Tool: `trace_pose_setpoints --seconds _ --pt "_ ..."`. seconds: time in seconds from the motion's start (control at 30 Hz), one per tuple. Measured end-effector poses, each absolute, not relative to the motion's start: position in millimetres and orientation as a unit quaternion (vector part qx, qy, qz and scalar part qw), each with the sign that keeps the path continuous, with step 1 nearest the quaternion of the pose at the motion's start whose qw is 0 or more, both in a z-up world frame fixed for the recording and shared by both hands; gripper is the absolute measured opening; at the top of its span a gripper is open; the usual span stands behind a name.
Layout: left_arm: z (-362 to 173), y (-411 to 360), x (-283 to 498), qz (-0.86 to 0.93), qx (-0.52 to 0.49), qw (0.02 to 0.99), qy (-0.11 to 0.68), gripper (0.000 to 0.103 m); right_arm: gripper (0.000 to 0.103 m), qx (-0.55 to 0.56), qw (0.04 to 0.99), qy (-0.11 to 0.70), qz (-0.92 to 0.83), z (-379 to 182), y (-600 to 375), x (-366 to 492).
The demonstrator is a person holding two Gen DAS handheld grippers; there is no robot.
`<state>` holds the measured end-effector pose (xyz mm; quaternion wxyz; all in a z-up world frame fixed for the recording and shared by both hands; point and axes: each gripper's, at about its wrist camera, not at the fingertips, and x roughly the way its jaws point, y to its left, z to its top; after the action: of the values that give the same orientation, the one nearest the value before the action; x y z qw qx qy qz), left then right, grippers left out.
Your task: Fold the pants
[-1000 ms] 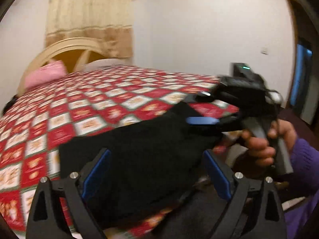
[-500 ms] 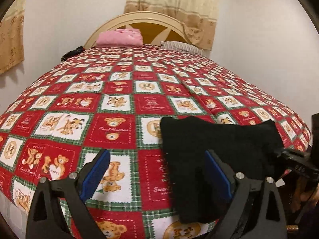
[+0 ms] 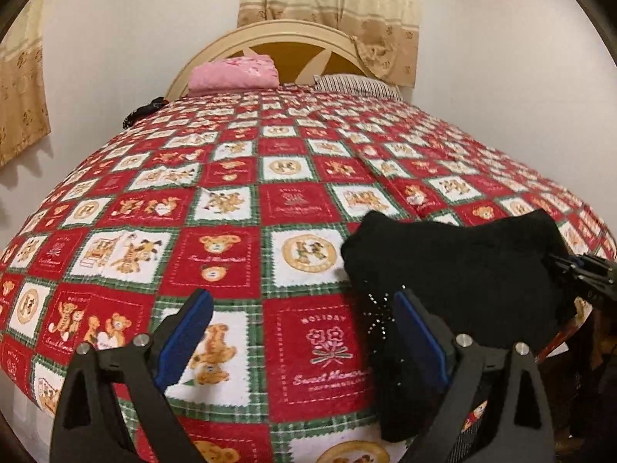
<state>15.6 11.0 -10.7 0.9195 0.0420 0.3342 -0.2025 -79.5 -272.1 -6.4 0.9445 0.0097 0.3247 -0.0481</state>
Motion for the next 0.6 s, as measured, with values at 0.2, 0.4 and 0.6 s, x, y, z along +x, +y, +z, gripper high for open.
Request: trace_pose_setpoints --seconds 0.2,0.4,0.6 --pt "1.7 -9.5 15.6 -0.221 0.064 0.920 0.318 0.097 0.043 -0.003 0.950 0.304 -0.064 24.2 -277.2 -93.3" --pt "9.2 -42.3 24.0 -0.230 0.079 0.919 0.311 0.097 0.043 0.084 0.967 0.233 -0.059 58.0 -294.9 -100.0" --pt "-13.0 -79.8 42.4 -0.193 0.119 0.906 0.356 0.097 0.043 0.040 0.954 0.296 -0.031 23.6 -276.0 -44.8"
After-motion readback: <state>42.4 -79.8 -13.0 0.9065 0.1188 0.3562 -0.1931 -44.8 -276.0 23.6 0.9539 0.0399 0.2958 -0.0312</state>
